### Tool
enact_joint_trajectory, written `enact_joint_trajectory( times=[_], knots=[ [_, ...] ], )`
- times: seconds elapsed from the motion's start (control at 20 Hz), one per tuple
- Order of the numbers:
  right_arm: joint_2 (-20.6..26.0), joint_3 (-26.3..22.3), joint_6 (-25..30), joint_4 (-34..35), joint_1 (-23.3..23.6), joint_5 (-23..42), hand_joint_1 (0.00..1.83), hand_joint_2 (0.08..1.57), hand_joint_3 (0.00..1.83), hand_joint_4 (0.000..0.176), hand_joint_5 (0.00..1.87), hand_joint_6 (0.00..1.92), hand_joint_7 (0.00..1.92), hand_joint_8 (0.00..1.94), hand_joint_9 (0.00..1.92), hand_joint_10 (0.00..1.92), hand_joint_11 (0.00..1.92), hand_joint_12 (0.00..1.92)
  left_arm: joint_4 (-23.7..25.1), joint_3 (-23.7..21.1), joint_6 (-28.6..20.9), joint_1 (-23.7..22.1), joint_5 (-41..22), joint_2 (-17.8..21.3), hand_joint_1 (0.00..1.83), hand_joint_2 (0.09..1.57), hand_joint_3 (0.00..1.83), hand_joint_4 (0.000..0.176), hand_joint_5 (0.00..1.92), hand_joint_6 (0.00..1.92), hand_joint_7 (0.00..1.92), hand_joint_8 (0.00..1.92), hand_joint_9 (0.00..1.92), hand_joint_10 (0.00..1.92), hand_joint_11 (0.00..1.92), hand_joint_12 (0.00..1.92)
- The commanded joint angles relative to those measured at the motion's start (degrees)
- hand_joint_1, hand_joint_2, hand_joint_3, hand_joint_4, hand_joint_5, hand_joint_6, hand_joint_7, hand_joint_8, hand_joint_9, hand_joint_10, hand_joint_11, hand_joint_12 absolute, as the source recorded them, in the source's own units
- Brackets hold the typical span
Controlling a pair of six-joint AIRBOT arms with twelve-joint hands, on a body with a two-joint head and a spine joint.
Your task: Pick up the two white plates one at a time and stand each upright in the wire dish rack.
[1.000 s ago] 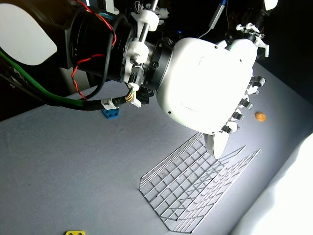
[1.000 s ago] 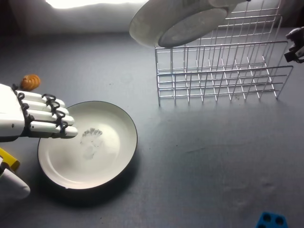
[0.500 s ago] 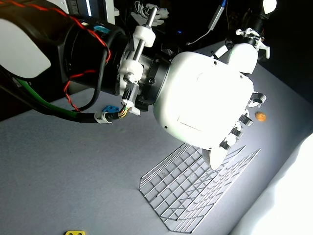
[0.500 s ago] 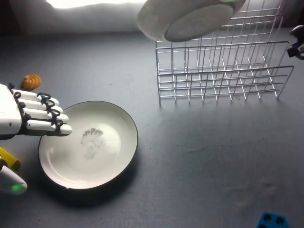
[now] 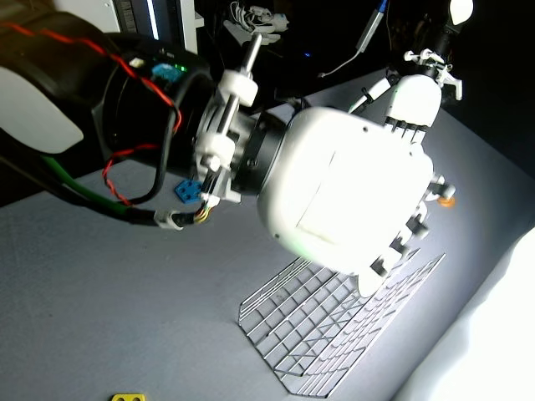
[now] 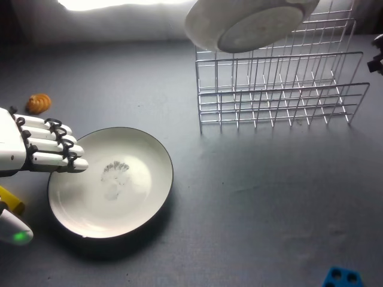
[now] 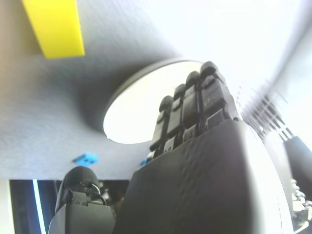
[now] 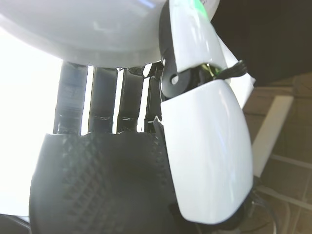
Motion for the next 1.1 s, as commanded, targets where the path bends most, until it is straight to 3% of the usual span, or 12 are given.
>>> enact_joint_trajectory(
  times=[0.0, 0.2, 0.55, 1.05],
  knots=[
    [0.5, 0.4, 1.0, 2.1, 0.5, 9.2, 1.37, 1.11, 0.0, 0.0, 0.95, 1.06, 0.97, 0.91, 0.92, 1.14, 0.76, 1.17, -2.9, 0.3, 0.0, -0.2, -1.3, 0.2, 0.0, 1.01, 0.0, 0.0, 0.0, 0.0, 0.0, 0.0, 0.0, 0.0, 0.0, 0.0],
    [0.4, 1.9, -0.3, 4.6, 0.0, 9.4, 1.38, 1.09, 0.0, 0.0, 1.0, 0.98, 1.01, 0.85, 0.98, 1.07, 0.82, 1.15, -2.9, 0.5, -0.1, -0.4, -1.3, 0.1, 0.0, 1.01, 0.0, 0.0, 0.0, 0.0, 0.0, 0.0, 0.0, 0.0, 0.0, 0.0],
    [-0.3, 4.0, -0.2, 5.1, -0.5, 8.4, 1.38, 1.1, 0.0, 0.0, 0.97, 1.02, 0.98, 0.89, 0.96, 1.11, 0.78, 1.18, -2.9, 0.5, -0.1, -0.6, -1.3, 0.1, 0.0, 1.02, 0.0, 0.0, 0.0, 0.0, 0.0, 0.0, 0.0, 0.0, 0.0, 0.0],
    [-1.9, 8.9, 1.6, 9.1, -0.1, -0.7, 1.38, 1.1, 0.0, 0.0, 0.96, 1.02, 0.98, 0.88, 0.99, 1.09, 0.81, 1.16, -2.9, 0.4, -0.3, -0.8, -1.3, 0.1, 0.0, 1.02, 0.0, 0.0, 0.0, 0.0, 0.0, 0.0, 0.0, 0.0, 0.0, 0.0]
  ],
)
